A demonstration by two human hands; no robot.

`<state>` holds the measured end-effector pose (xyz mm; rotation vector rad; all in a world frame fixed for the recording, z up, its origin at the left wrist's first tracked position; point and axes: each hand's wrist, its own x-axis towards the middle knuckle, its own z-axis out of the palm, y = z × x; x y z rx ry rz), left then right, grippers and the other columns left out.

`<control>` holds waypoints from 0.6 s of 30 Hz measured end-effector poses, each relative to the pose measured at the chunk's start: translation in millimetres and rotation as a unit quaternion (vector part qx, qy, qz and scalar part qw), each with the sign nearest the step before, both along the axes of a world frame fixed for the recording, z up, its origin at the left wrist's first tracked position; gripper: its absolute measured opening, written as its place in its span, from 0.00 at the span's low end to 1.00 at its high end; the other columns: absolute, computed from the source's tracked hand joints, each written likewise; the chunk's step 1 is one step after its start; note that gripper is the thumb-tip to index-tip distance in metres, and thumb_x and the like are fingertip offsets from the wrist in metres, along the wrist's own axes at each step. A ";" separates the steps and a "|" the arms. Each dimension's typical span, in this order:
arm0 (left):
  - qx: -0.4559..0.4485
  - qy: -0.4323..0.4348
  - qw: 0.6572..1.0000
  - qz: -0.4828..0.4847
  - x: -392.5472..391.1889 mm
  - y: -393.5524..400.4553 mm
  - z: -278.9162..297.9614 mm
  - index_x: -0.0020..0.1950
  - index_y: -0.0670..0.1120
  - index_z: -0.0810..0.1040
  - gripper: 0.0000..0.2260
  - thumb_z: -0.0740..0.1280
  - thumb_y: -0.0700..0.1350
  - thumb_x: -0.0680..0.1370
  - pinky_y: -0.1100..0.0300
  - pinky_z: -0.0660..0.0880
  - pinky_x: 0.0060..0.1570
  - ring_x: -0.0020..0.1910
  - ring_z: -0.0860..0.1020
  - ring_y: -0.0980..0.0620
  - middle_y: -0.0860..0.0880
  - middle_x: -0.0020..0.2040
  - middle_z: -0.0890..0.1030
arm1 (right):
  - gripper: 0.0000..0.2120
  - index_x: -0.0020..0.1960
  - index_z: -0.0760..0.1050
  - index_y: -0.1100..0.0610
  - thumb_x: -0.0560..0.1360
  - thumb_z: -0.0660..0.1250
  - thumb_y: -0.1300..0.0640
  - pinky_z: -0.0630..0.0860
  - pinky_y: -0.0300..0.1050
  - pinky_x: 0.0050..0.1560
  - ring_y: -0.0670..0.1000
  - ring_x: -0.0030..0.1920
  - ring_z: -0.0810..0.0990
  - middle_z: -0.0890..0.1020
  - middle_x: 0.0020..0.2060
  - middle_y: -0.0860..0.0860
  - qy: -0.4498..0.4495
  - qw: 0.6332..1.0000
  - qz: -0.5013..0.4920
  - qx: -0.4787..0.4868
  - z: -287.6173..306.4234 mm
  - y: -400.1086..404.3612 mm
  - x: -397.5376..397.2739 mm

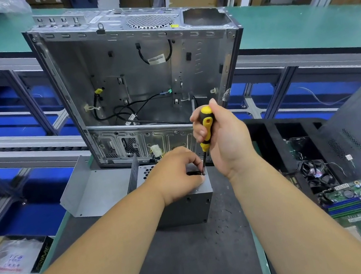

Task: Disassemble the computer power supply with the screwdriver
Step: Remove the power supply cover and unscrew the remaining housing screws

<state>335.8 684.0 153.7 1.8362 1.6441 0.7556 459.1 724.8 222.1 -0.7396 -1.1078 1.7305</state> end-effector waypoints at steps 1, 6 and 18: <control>0.000 0.000 1.000 -0.001 -0.1 0.3 0.3 0.38 0.59 0.75 0.10 0.73 0.45 0.69 0.50 0.73 0.58 0.53 0.74 0.53 0.54 0.49 0.74 | 0.22 0.40 0.74 0.59 0.84 0.54 0.47 0.64 0.39 0.33 0.46 0.28 0.65 0.68 0.26 0.50 0.000 1.000 0.005 0.003 -0.2 -0.5 -0.6; 0.006 0.006 1.000 -0.004 -0.2 -0.3 0.0 0.39 0.59 0.75 0.10 0.73 0.45 0.69 0.50 0.72 0.59 0.53 0.74 0.53 0.54 0.49 0.75 | 0.12 0.42 0.66 0.55 0.82 0.60 0.50 0.68 0.41 0.37 0.49 0.31 0.69 0.73 0.30 0.49 -0.047 0.998 -0.009 0.038 -1.1 0.3 6.1; 0.003 0.001 1.000 -0.001 0.0 -1.8 -0.9 0.39 0.60 0.75 0.11 0.72 0.44 0.69 0.49 0.72 0.59 0.55 0.73 0.52 0.57 0.50 0.75 | 0.25 0.41 0.75 0.61 0.85 0.49 0.46 0.66 0.40 0.34 0.48 0.29 0.66 0.69 0.27 0.52 0.019 0.999 -0.050 0.008 -4.8 -2.0 7.5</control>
